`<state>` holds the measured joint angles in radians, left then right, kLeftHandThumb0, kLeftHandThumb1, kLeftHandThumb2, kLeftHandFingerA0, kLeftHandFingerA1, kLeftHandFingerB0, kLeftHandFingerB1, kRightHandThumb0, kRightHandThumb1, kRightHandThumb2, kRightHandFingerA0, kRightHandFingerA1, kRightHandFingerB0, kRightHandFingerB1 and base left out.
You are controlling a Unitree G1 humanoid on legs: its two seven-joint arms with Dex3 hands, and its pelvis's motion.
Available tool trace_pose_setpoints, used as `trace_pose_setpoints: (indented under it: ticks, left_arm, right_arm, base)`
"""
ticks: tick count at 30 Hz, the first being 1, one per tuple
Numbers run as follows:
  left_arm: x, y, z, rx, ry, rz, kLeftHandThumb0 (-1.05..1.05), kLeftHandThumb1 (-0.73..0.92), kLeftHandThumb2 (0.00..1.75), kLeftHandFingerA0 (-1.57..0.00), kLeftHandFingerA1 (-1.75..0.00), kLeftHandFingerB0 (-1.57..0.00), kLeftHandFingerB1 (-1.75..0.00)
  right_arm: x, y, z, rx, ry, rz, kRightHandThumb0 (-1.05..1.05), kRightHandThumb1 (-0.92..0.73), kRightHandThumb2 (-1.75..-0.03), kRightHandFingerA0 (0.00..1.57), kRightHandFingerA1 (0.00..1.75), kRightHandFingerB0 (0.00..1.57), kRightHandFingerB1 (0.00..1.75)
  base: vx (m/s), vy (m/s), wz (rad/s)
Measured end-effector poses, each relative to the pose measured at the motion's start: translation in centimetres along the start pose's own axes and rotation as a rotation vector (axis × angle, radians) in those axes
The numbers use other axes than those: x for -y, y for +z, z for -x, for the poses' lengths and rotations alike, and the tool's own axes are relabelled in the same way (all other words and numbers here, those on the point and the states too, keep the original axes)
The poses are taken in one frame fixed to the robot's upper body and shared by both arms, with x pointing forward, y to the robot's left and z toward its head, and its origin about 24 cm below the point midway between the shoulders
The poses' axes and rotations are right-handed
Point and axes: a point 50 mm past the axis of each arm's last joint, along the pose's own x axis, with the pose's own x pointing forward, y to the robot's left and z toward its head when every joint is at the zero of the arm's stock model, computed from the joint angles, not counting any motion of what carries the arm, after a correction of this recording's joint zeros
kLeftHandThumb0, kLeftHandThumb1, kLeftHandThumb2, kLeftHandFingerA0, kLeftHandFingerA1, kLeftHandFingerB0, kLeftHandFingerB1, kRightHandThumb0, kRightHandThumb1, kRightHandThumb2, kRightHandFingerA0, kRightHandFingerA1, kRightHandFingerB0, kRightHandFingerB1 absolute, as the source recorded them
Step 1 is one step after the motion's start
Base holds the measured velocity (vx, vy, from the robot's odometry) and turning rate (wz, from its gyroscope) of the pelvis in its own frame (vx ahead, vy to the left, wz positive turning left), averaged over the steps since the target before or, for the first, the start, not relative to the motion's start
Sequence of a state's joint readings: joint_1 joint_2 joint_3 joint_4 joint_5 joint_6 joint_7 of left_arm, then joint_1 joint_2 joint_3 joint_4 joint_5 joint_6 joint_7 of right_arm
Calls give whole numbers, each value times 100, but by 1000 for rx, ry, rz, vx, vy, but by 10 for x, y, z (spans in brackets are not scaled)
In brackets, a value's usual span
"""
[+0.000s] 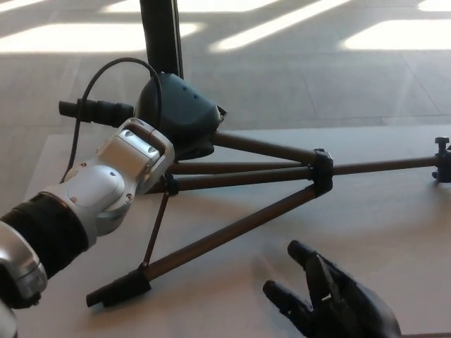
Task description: Use both hands of the robot to pick up the tripod lying in the middle of the desk and make it stand upright on the desk
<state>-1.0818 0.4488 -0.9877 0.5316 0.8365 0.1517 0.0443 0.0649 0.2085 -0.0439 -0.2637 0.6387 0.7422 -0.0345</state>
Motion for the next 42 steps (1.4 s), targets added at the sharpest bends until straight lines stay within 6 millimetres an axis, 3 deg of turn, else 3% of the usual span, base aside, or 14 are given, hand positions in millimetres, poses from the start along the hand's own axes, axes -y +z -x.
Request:
trace_pose_setpoints:
  ticks: [7,8,14,15,16,17,21,22,25,29,31,34,37,42]
  left_arm:
    - [-2,0,-1,12,26,21,-36,46,59,-92,-167,-90,-62]
    - [-2,0,-1,14,28,23,-27,48,56,-92,-172,-87,-66]
    - [-4,-1,-1,20,54,46,-22,45,58,-93,-162,-84,-69]
    - [-5,-1,0,20,59,53,-20,45,56,-95,-147,-85,-67]
    - [-6,-1,0,20,65,60,-20,45,56,-95,-147,-85,-67]
    - [-8,-1,0,20,73,68,-23,46,57,-94,-154,-85,-70]
    - [-23,-1,1,17,140,112,-23,48,54,-94,-157,-86,-72]
    - [-28,-1,1,19,161,122,-21,48,54,-95,-155,-86,-73]
    - [-41,3,1,34,214,146,-20,46,56,-89,-161,-85,-74]
    - [-55,7,2,50,267,173,-17,45,55,-91,-152,-85,-73]
    - [-61,9,3,58,287,185,-16,44,53,-93,-146,-85,-72]
    - [-69,12,4,70,312,198,-17,43,55,-95,-144,-87,-73]
    - [-76,14,5,77,332,207,-24,43,58,-90,-159,-85,-75]
    - [-83,14,7,71,349,214,-27,44,53,-93,-165,-88,-69]
  right_arm:
    - [-1,-1,-20,-44,-5,-40,-78,-52,-91,0,37,5,22]
    - [-2,0,-22,-46,-3,-43,-87,-58,-95,0,24,0,8]
    - [-5,5,-40,-57,4,-77,-89,-58,-95,0,22,0,8]
    - [-5,6,-42,-57,5,-82,-83,-54,-93,0,32,6,25]
    - [-5,7,-44,-56,4,-86,-83,-54,-93,0,32,6,25]
    - [-5,9,-47,-54,2,-90,-87,-54,-89,0,22,10,10]
    - [-8,21,-61,-35,-18,-127,-89,-54,-89,0,17,10,5]
    - [-10,24,-65,-31,-25,-144,-88,-50,-83,0,17,0,3]
    - [-13,28,-75,-23,-52,-202,-94,-53,-83,0,9,0,0]
    - [-12,34,-83,-18,-81,-221,-99,-61,-93,0,16,0,0]
    - [-13,36,-88,-19,-95,-207,-94,-55,-90,0,15,0,0]
    - [-14,36,-93,-23,-116,-201,-102,-61,-92,0,14,0,0]
    - [-17,37,-97,-21,-127,-185,-94,-53,-87,0,12,0,1]
    - [-19,38,-103,-13,-143,-172,-90,-51,-87,0,17,1,4]
  base:
    - [0,0,0]
    - [0,0,0]
    - [0,0,0]
    - [0,0,0]
    - [0,0,0]
    - [0,0,0]
    - [0,0,0]
    - [0,0,0]
    - [0,0,0]
    - [0,0,0]
    - [0,0,0]
    - [0,0,0]
    - [0,0,0]
    - [0,0,0]
